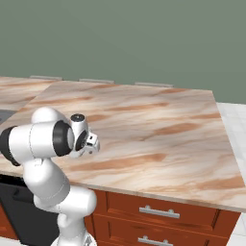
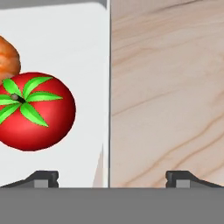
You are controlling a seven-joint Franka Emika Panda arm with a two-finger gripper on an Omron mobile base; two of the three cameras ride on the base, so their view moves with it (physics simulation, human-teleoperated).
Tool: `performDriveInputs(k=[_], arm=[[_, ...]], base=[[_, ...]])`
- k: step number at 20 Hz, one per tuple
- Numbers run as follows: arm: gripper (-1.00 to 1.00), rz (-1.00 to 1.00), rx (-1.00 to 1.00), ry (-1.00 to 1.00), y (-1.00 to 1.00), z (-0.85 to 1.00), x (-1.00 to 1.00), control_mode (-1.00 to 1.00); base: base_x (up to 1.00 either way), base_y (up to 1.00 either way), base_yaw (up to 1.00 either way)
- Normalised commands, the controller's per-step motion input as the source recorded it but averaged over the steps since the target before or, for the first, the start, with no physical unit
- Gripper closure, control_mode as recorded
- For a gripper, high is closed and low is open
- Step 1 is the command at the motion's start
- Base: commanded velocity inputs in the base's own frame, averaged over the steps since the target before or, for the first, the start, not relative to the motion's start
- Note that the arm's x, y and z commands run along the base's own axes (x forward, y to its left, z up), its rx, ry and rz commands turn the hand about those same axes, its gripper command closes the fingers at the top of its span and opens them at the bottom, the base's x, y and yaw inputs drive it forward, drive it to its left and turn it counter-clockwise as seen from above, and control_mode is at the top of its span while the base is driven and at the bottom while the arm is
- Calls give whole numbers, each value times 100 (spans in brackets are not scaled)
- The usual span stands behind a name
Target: Place the tupperware on the second highest shelf of the fridge. Make space for the tupperware among the existing items by rearranging them on the shelves if needed. Close the fridge door when finished.
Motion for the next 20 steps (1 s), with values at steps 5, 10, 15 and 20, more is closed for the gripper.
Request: performDriveInputs(k=[5,10,15,20], arm=[[100,0,0,-1,0,-2,2,-100],[100,0,0,-1,-1,-2,0,-100],[100,0,12,-23,-3,-1,-16,-100],[100,-5,15,-27,-9,42,-54,-100]], base=[[0,0,0],[0,0,0],[0,0,0],[0,0,0]])
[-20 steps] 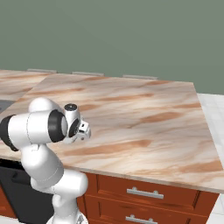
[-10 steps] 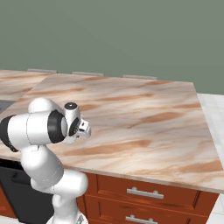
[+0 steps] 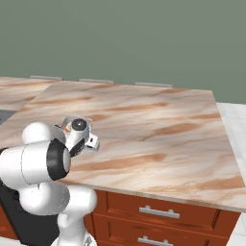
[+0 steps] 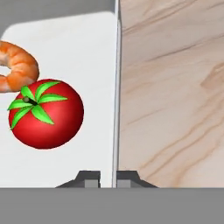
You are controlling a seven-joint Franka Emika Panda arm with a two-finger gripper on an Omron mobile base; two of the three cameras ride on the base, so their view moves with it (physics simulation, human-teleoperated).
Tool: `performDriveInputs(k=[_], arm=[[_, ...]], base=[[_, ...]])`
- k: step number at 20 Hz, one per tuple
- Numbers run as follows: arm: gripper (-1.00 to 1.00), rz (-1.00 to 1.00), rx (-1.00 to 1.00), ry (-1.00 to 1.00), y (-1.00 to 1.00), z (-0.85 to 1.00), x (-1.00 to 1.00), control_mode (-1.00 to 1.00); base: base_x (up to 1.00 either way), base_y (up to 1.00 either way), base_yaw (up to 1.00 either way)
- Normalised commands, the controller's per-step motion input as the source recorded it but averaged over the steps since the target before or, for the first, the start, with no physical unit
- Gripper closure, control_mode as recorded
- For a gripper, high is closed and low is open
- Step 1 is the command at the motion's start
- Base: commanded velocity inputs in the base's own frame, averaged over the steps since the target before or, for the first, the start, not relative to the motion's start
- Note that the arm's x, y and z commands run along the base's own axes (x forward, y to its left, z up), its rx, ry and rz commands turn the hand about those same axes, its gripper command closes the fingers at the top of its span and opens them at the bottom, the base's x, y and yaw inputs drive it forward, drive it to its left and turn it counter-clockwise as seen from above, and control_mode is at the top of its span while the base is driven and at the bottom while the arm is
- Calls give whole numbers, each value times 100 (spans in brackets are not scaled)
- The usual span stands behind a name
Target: Place the tupperware on the second highest shelf of the fridge. Make space for the tupperware among the existing items by rearranging them on the shelves if needed. Close the fridge door when finished.
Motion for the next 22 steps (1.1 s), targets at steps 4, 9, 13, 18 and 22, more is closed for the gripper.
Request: performDriveInputs(k=[4,9,13,18,22], arm=[[100,-18,1,-2,-21,89,-55,-100],[100,-28,0,5,-38,100,-57,-100],[100,-38,0,19,-44,100,-44,-100],[100,-39,9,13,-55,75,-43,-100],[100,-30,17,2,-23,54,-46,-100]], base=[[0,0,0],[0,0,0],[0,0,0],[0,0,0],[0,0,0]])
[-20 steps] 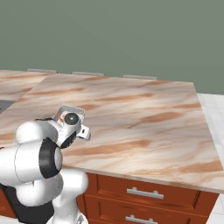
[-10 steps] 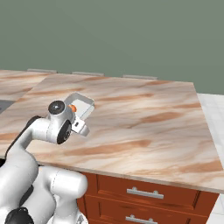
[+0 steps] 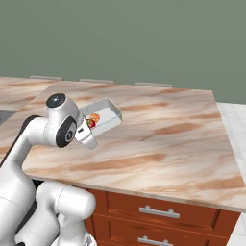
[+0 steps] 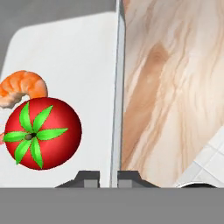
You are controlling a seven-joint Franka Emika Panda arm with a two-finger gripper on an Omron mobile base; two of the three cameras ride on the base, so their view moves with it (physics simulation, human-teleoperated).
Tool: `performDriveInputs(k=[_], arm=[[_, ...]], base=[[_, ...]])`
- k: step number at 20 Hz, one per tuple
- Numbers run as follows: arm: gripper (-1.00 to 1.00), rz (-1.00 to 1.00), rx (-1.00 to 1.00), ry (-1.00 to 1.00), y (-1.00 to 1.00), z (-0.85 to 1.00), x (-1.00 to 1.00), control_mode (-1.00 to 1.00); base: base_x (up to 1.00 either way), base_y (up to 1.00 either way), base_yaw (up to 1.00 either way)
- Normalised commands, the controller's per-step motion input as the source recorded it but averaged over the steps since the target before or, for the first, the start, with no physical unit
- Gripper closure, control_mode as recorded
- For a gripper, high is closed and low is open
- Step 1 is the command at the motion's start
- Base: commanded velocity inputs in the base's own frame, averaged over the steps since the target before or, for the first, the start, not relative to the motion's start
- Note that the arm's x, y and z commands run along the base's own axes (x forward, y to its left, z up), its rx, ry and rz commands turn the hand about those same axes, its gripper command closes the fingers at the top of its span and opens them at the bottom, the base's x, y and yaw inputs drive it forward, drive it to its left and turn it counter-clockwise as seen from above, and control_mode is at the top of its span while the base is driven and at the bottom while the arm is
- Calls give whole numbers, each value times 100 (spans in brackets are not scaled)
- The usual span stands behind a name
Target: Place the tupperware on the second highest shelf of the fridge. Make space for the tupperware among the existing items by rearranging them on the shelves if needed. Close the fridge door when finished.
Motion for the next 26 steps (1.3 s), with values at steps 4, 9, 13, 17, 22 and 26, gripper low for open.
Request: performDriveInputs(k=[4,9,13,17,22,26], arm=[[100,-22,18,0,0,34,-45,-100],[100,-17,15,-1,10,8,-48,-100],[100,-2,2,-5,22,-9,-46,-100],[100,0,0,-5,10,-2,-36,-100],[100,5,0,-7,2,0,-32,-100],[100,4,0,-14,1,11,-8,-100]], base=[[0,0,0],[0,0,0],[0,0,0],[0,0,0],[0,0,0],[0,0,0]])
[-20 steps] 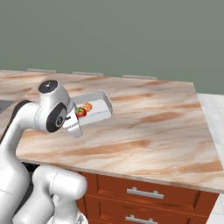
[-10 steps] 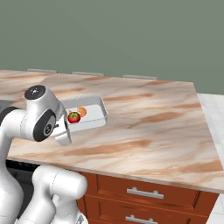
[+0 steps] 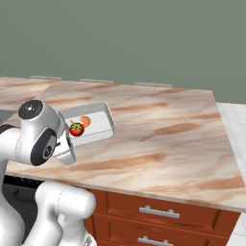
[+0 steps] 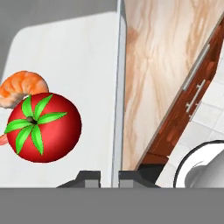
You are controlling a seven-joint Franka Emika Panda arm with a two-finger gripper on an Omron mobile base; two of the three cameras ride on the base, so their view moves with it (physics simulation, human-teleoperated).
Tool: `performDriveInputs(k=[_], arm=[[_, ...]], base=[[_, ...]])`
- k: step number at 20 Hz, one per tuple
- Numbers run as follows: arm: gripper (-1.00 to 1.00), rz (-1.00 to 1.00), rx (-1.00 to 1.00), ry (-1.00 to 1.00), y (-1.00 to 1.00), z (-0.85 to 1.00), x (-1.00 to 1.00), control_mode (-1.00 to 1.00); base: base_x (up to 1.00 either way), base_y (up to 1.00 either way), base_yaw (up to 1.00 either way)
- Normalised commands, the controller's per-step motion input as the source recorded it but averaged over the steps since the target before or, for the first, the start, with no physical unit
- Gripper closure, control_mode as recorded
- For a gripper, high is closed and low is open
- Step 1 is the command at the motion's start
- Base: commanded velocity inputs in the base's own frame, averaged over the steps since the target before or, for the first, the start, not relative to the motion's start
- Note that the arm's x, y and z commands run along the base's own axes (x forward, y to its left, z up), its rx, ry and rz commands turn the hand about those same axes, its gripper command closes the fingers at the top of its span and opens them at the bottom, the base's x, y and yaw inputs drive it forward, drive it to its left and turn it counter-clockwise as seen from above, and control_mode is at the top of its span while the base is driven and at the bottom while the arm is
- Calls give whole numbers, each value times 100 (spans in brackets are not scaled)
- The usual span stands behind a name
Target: Place the tupperware on the second highest shelf of the fridge. Make space for the tupperware among the existing items by rearranging them on the shelves if needed. Close the fridge door when finished.
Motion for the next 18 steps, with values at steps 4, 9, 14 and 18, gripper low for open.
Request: performDriveInputs(k=[4,9,14,18], arm=[[100,0,0,-3,0,3,0,-100],[100,0,0,-9,-21,0,-53,-100],[100,-2,0,-16,-44,0,-76,-100],[100,-2,2,-13,-14,0,-17,-100]], base=[[0,0,0],[0,0,0],[0,0,0],[0,0,0]])
